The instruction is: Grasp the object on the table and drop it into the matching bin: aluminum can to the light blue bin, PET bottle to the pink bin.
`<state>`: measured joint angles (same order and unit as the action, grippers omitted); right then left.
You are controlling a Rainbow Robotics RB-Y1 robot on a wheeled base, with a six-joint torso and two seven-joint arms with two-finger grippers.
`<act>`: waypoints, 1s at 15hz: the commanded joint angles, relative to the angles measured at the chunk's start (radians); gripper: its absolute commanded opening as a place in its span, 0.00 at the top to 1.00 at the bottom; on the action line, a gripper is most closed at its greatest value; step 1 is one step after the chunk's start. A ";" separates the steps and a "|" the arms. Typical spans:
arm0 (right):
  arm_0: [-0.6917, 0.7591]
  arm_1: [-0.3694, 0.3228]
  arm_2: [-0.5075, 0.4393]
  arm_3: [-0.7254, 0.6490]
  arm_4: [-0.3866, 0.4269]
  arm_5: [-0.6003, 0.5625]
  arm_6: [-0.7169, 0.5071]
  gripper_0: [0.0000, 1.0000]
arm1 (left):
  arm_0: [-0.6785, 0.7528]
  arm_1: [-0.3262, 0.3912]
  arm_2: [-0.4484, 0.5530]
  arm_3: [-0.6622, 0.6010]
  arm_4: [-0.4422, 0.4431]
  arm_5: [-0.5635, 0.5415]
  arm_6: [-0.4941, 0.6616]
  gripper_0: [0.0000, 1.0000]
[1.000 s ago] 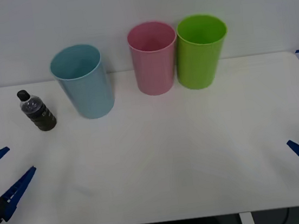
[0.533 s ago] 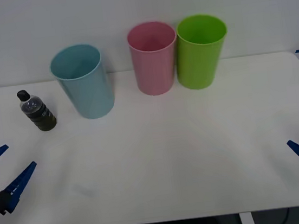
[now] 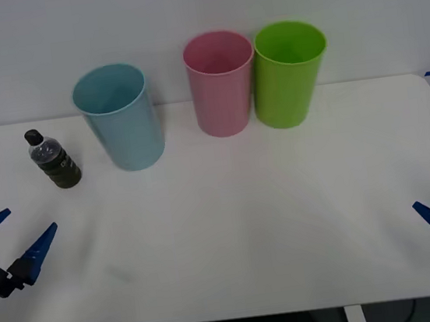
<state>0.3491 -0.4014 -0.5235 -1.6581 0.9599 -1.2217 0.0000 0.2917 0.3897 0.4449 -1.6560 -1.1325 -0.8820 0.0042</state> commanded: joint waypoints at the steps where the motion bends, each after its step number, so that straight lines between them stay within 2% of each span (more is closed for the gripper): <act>1: 0.000 0.000 0.000 0.000 0.000 0.000 0.000 0.00 | -0.005 0.000 -0.043 0.010 -0.003 0.097 0.000 0.00; 6: 0.000 0.000 0.000 0.000 0.000 0.000 0.000 0.00 | -0.043 0.000 -0.103 0.073 -0.003 0.244 -0.003 0.00; 15: 0.000 0.000 0.000 0.000 0.000 0.000 0.000 0.00 | -0.194 -0.003 -0.115 0.260 -0.003 0.327 -0.032 0.00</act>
<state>0.3491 -0.4014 -0.5236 -1.6581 0.9599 -1.2217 0.0000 0.1096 0.3867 0.3323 -1.4105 -1.1351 -0.5626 -0.0250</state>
